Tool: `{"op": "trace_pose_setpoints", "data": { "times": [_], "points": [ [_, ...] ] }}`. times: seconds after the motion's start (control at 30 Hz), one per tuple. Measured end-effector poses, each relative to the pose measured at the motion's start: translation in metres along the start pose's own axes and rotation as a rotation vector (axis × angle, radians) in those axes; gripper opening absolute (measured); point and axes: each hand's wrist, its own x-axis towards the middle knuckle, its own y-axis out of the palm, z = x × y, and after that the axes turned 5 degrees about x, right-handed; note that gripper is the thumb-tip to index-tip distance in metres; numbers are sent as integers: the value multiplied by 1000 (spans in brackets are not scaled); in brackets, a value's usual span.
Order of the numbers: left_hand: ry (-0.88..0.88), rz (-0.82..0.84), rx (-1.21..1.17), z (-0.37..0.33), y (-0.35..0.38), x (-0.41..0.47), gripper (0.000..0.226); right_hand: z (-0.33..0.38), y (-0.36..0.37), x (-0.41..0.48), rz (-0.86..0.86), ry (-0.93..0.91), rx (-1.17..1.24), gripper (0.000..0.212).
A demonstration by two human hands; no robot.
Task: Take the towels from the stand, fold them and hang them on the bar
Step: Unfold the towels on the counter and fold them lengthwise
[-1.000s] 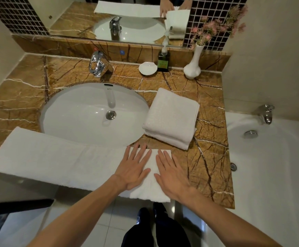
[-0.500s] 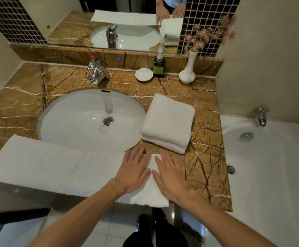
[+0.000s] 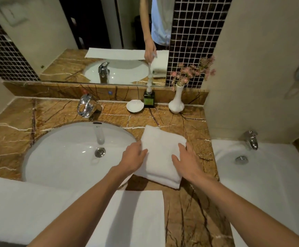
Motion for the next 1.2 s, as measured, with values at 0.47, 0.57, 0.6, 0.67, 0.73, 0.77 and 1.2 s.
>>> {"op": "trace_pose_setpoints", "data": {
  "times": [0.47, 0.57, 0.6, 0.67, 0.73, 0.77, 1.2],
  "points": [
    [-28, -108, -203, -15, 3, 40, 37, -13, 3, 43, 65, 67, 221, 62],
    [-69, -104, -318, -21, -4, 42, 35, -8, 3, 49, -34, 144, 458, 64],
    [-81, -82, -338, -24, -6, 42, 35, -6, 2, 50, -77, 182, 539, 60],
    [-86, -70, -366, -30, -11, 39, 30, -2, -1, 52, -126, 249, 658, 54],
    [-108, -84, -426, -35, -15, 35, 29, 0, -4, 52, -143, 282, 735, 51],
    [-115, -89, -474, -37, -16, 33, 27, 2, -5, 50, -152, 293, 768, 51],
    [-352, 44, -1048, -28, -29, -41, 14, 30, -10, -42, -218, 321, 984, 29]
  ]
}}
